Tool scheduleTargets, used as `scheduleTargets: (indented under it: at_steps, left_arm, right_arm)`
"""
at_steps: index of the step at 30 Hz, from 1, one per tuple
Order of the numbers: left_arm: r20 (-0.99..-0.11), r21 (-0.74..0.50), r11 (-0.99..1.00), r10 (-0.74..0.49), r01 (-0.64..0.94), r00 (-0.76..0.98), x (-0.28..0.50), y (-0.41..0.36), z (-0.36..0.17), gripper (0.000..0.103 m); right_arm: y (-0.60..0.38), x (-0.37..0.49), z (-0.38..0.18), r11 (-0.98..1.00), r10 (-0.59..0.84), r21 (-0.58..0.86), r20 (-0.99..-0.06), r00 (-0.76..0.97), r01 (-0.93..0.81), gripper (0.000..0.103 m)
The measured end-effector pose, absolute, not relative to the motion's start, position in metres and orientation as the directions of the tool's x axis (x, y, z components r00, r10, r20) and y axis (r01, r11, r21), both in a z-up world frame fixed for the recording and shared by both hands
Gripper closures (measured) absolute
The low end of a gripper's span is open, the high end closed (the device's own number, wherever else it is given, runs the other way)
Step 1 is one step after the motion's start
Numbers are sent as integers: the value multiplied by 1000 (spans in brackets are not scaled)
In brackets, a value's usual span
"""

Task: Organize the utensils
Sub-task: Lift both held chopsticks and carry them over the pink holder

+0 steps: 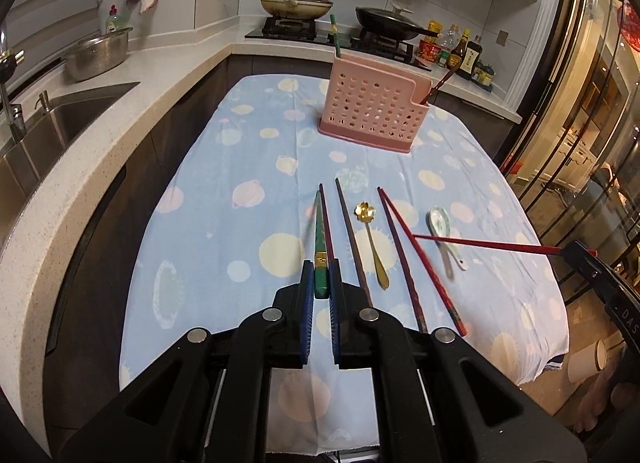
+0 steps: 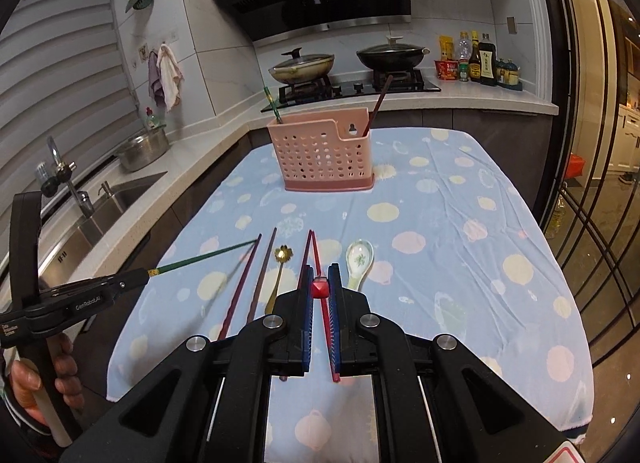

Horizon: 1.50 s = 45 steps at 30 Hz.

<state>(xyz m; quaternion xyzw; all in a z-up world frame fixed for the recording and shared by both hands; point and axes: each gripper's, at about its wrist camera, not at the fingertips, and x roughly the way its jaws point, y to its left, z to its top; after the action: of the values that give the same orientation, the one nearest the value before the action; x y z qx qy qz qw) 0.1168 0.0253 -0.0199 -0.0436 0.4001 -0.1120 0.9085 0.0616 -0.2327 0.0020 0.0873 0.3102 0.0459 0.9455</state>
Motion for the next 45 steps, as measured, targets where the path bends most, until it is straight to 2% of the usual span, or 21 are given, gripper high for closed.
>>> scheduleTargets:
  at_steps: [14,28,42,45]
  left_arm:
    - [-611,-126,970,-240,206,754,177,4,47,96]
    - [-453,-85,966,-257,246,854,242,-25,141,96]
    - [-242,-94,967,-253,236,937,326,-48,205,96]
    - [-252,-110,967,-250,229,935,348,-50,200,96]
  right_arm:
    - [-247,120,59,978,149,200,-473,868,-59,96]
    - [-265,203,124,978,140,196,-359,923,-72,96]
    - [-289,302,143,972,101,233,-328,939,-24,96]
    - [-294,321,138,970,92,241,-330,940,-11,96]
